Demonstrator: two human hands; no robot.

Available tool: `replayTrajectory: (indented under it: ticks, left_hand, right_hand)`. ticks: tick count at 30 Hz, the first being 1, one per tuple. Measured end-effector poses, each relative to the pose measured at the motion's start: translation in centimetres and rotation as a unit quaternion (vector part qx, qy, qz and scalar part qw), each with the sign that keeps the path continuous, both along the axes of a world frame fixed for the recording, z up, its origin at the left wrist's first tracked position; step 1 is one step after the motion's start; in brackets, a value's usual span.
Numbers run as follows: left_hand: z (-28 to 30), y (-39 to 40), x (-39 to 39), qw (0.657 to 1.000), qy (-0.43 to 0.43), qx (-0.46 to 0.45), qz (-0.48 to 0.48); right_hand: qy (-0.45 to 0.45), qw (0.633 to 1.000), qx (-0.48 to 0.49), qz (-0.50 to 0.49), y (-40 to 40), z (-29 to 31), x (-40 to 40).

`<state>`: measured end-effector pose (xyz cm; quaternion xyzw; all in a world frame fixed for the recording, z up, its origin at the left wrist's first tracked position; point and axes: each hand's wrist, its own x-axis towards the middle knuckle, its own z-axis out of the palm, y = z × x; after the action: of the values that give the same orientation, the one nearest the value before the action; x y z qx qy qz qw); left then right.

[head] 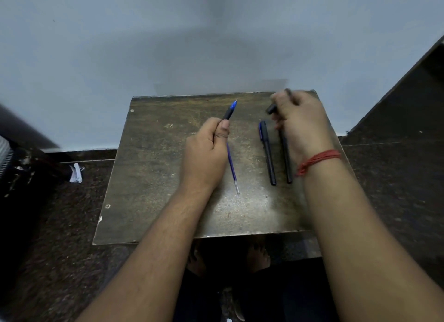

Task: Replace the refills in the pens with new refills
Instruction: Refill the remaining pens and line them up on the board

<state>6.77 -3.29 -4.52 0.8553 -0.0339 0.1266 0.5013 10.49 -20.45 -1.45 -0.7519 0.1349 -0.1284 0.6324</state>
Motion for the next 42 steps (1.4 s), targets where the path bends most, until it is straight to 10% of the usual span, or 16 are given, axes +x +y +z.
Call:
replayTrajectory:
  ticks: [11,24,32,42]
  left_hand:
    - [-0.6,0.1,0.3,0.997,-0.024,-0.005,0.073]
    - [-0.5,0.0,0.3,0.996,-0.004,-0.015,0.087]
    - [-0.5,-0.2,-0.1,0.998,-0.013,0.012,0.057]
    - [-0.2,-0.7,-2.1,0.998,-0.047,0.036,0.019]
  right_hand:
    - [0.077,0.898,-0.425,0.090,3.5,-0.3,-1.9]
    - [0.066,0.857,-0.505,0.085,4.0,-0.7,-2.2]
    - [0.011,0.980,-0.184,0.072,3.1,0.6,-1.0]
    - [0.000,0.979,-0.007,0.205,3.7,0.6,-1.4]
